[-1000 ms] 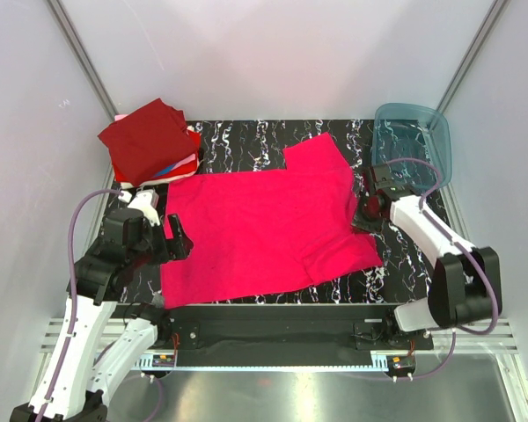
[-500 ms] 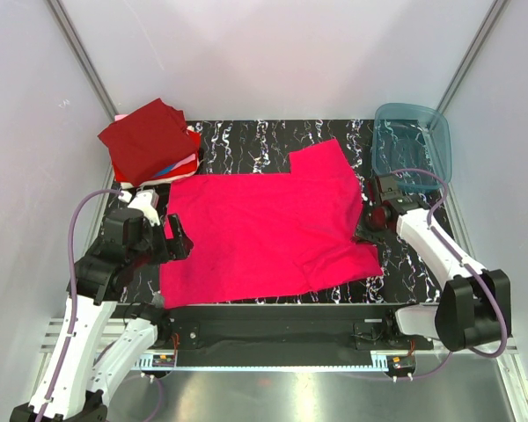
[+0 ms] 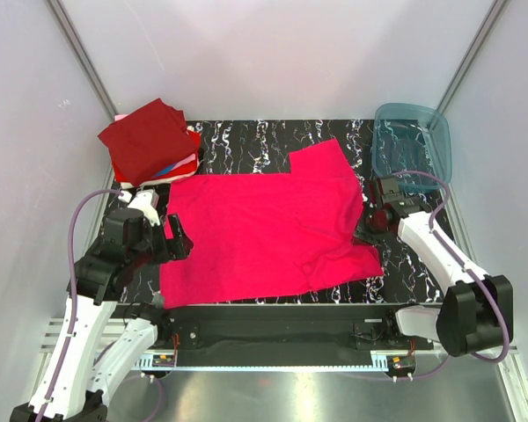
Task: Fold and stack the t-shirts
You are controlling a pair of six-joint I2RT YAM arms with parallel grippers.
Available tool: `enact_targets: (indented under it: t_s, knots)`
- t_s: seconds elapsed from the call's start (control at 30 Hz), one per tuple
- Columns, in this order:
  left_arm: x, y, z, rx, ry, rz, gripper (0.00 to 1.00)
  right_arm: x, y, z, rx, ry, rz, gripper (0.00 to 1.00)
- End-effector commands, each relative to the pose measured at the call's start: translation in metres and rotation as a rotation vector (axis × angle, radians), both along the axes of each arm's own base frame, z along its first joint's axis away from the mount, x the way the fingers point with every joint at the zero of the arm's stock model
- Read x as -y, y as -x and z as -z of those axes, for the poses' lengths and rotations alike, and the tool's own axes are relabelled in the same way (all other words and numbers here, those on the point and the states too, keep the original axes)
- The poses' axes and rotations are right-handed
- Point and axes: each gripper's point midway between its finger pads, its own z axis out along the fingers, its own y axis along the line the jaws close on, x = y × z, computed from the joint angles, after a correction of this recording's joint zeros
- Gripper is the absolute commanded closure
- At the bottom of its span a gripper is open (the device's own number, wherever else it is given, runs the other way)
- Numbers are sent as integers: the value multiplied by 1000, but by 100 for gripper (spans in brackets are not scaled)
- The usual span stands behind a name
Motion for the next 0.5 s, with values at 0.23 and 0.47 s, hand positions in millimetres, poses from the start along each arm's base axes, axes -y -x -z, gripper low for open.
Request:
enact_targets:
  t_s: [0.23, 0.47]
  knots:
    - [-6, -4, 10, -56, -19, -63, 14, 5, 26, -89, 341, -162, 185, 100]
    - [0, 16, 69, -301, -14, -114, 12, 26, 85, -144, 757, -359, 317, 100]
